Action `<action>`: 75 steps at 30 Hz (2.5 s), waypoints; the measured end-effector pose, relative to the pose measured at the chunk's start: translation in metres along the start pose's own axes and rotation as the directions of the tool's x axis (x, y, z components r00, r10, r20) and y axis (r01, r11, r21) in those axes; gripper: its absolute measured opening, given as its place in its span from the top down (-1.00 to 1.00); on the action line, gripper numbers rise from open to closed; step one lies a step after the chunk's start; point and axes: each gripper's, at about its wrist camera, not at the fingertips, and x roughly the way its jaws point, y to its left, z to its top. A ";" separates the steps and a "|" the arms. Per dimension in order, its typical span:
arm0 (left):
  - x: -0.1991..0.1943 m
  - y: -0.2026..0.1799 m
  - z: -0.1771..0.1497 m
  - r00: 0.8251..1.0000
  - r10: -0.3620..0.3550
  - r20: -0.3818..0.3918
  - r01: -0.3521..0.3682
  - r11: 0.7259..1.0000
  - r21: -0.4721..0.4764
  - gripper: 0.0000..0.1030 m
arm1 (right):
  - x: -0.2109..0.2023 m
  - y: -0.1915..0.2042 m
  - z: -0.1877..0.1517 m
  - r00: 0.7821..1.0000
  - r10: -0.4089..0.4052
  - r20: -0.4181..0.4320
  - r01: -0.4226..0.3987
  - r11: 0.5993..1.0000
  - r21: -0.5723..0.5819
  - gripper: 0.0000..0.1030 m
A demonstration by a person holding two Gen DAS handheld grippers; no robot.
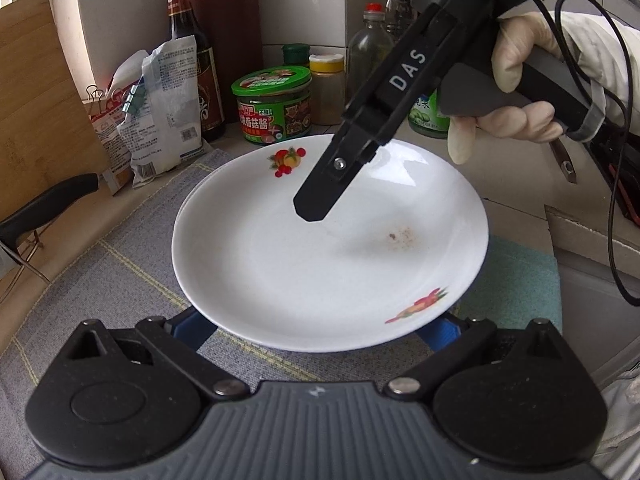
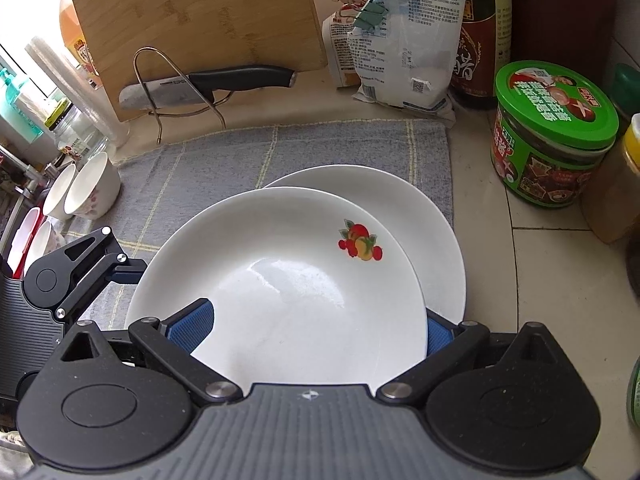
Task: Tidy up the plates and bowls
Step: 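Carry the fruit-decal plate with the right gripper toward the plate stack, then lower the fruit-decal plate onto the stacked plates with the right gripper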
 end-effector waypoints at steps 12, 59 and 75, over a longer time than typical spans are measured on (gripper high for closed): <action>0.006 0.009 0.005 1.000 -0.013 -0.017 0.012 0.999 -0.030 -0.98 | 0.007 -0.005 0.001 0.999 -0.037 -0.025 0.038 0.999 0.024 -1.00; 0.011 0.007 0.009 1.000 -0.003 0.018 0.003 1.000 0.002 -0.96 | -0.015 0.008 -0.016 0.994 -0.102 -0.030 0.103 0.994 0.025 -1.00; 0.007 0.005 0.010 0.999 -0.002 0.035 0.003 1.000 -0.007 -0.96 | -0.009 0.011 -0.014 0.988 -0.137 -0.072 0.140 0.990 0.030 -1.00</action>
